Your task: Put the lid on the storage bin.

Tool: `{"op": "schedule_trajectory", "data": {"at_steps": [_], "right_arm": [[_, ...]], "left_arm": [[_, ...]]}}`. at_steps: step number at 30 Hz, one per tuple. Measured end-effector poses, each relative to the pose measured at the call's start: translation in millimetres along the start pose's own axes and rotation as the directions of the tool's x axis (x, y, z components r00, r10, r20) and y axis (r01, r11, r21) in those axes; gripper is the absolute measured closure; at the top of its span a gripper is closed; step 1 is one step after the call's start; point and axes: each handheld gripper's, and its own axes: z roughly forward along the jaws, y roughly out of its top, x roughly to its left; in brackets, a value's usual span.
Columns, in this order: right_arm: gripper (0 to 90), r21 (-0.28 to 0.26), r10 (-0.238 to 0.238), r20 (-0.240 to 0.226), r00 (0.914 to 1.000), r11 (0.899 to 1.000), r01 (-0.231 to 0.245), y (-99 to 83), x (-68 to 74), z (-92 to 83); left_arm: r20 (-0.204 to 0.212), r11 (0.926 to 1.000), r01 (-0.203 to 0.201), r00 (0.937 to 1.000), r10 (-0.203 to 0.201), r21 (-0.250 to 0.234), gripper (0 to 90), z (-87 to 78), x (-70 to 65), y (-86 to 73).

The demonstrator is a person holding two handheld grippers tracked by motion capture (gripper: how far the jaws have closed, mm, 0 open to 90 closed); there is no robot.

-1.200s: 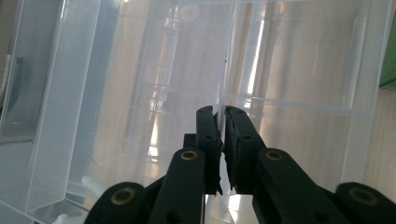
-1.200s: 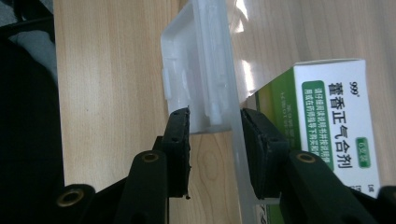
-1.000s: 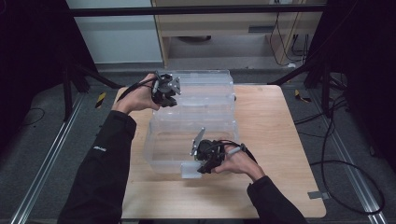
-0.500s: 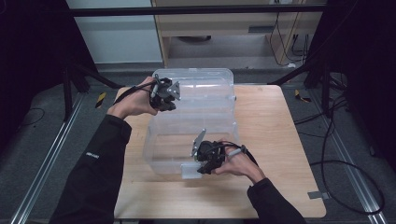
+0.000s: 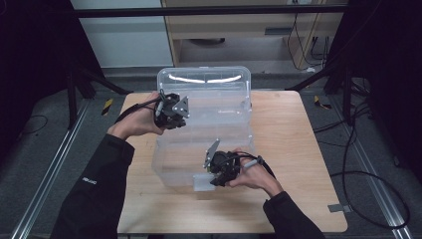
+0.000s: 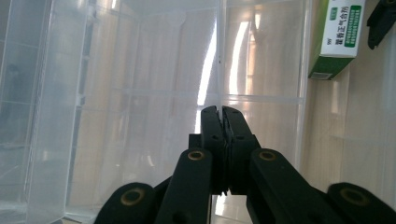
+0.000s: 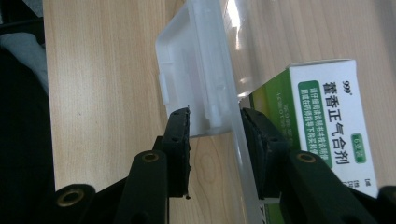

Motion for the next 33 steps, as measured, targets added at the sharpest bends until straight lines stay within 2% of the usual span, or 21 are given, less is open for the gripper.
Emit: {"op": "schedule_trajectory", "data": {"at_steps": [10, 18, 21, 22, 30, 31, 33], "right_arm": [[63.8, -0.003, -0.006, 0.002, 1.0000, 1.000, 0.006, -0.4, 0.7, -0.1], [63.5, -0.001, -0.004, 0.005, 1.0000, 1.000, 0.004, 0.0, 1.3, -0.4], [63.4, -0.001, -0.005, 0.011, 0.9999, 1.000, 0.005, -0.1, 1.7, -0.6], [63.3, -0.002, -0.005, 0.011, 0.9999, 1.000, 0.005, -0.3, 2.1, -0.7], [62.8, -0.008, -0.001, 0.017, 0.9999, 1.000, 0.001, -0.4, 2.9, -1.1], [62.7, -0.010, 0.000, 0.019, 0.9998, 1.000, 0.000, -0.6, 3.1, -1.1], [62.5, -0.014, 0.006, 0.025, 0.9997, 1.000, -0.005, -0.8, 3.6, -1.2]], "left_arm": [[-0.003, 0.9998, -0.014, 0.9999, 0.014, -0.011, 88.4, -4.8, -17.4, -3.5], [0.001, 0.9995, -0.031, 0.9995, 0.031, -0.007, 88.2, -5.7, -25.2, -4.1], [-0.003, 0.9995, -0.031, 0.9995, 0.031, -0.005, 88.1, -6.0, -29.4, -4.9], [-0.001, 0.9998, -0.020, 0.9998, 0.020, -0.010, 88.0, -5.7, -33.3, -5.9], [0.005, 0.9996, -0.026, 0.9997, 0.026, -0.012, 87.6, -5.3, -42.4, -8.0], [0.013, 1.0000, -0.004, 0.9999, 0.004, -0.001, 87.5, -5.9, -44.5, -9.0], [0.013, 1.0000, -0.006, 0.9999, 0.007, -0.004, 87.3, -5.7, -45.7, -9.9]]}}
